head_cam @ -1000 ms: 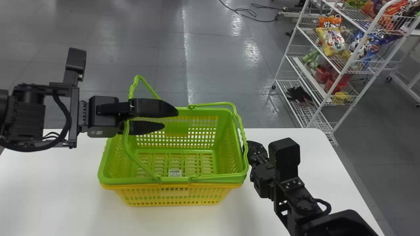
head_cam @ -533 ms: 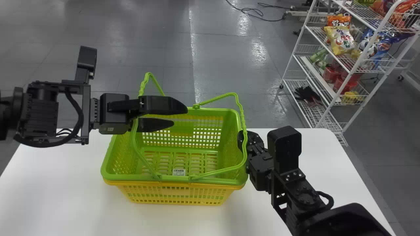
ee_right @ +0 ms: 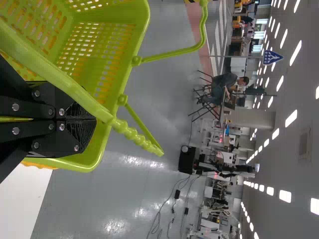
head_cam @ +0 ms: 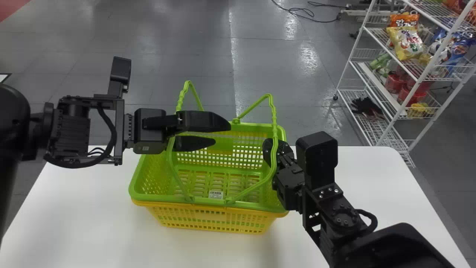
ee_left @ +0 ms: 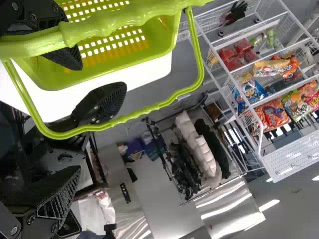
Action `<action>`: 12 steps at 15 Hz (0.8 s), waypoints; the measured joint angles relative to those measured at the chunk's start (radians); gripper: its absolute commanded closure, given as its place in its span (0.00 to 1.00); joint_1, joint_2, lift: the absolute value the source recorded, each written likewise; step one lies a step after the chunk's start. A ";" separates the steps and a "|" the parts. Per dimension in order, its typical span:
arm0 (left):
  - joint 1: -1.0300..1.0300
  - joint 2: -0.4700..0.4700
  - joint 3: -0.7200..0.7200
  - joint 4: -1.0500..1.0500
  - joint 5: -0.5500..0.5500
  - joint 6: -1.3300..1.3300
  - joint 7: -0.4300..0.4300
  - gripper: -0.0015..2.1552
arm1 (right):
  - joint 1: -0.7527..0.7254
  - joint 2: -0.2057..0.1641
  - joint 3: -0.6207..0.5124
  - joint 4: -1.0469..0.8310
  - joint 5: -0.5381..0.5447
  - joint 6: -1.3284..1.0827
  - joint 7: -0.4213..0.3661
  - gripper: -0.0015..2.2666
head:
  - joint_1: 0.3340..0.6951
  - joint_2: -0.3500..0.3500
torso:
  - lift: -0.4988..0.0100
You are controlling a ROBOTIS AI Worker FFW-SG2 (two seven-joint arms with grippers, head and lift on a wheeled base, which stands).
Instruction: Grasp handle with right gripper to insert into left gripper then lift and swing left to center
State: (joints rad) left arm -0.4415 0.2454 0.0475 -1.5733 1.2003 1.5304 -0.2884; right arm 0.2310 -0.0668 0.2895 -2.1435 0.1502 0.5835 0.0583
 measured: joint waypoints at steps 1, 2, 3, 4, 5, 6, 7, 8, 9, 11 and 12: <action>0.000 -0.001 0.000 0.001 0.004 0.000 0.000 0.05 | -0.003 0.004 0.014 -0.004 0.005 0.004 0.000 1.00 | 1.00 0.44 | 0.80; -0.001 -0.003 0.000 0.003 0.005 0.000 0.000 0.05 | -0.007 0.007 0.027 -0.006 0.011 0.007 0.000 1.00 | 1.00 0.45 | 0.80; -0.004 -0.006 0.000 0.004 0.006 0.000 0.001 0.05 | -0.012 0.011 0.042 -0.007 0.018 0.010 -0.001 1.00 | 1.00 0.46 | 0.80; -0.005 -0.007 0.000 0.005 0.007 0.000 0.003 0.05 | -0.015 0.014 0.054 -0.007 0.024 0.011 -0.002 1.00 | 1.00 0.47 | 0.80; -0.007 -0.008 0.000 0.007 0.007 0.000 0.003 0.05 | -0.018 0.019 0.066 -0.007 0.029 0.013 -0.002 1.00 | 1.00 0.48 | 0.80; -0.008 -0.008 0.000 0.008 0.007 0.000 0.003 0.05 | -0.022 0.024 0.078 -0.006 0.035 0.015 -0.002 1.00 | 1.00 0.49 | 0.80; -0.009 -0.008 -0.002 0.009 0.007 0.000 0.003 0.05 | -0.026 0.028 0.089 -0.005 0.040 0.017 -0.003 1.00 | 1.00 0.50 | 0.80; -0.011 -0.008 -0.005 0.014 0.007 0.000 0.002 0.05 | -0.029 0.030 0.097 -0.005 0.044 0.017 -0.003 1.00 | 1.00 0.51 | 0.80; -0.016 -0.009 -0.011 0.022 0.007 -0.001 -0.001 0.05 | -0.031 0.033 0.103 -0.004 0.046 0.017 -0.003 1.00 | 1.00 0.51 | 0.80; -0.033 -0.012 -0.018 0.050 0.007 -0.005 -0.009 0.05 | -0.033 0.036 0.112 -0.003 0.048 0.018 -0.003 1.00 | 1.00 0.52 | 0.80; -0.044 -0.016 -0.021 0.068 0.007 -0.009 -0.014 0.05 | -0.033 0.036 0.115 -0.003 0.049 0.020 -0.003 1.00 | 1.00 0.52 | 0.80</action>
State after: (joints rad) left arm -0.4860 0.2297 0.0265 -1.5056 1.2071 1.5217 -0.3028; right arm 0.1980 -0.0308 0.4040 -2.1461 0.1997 0.6039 0.0551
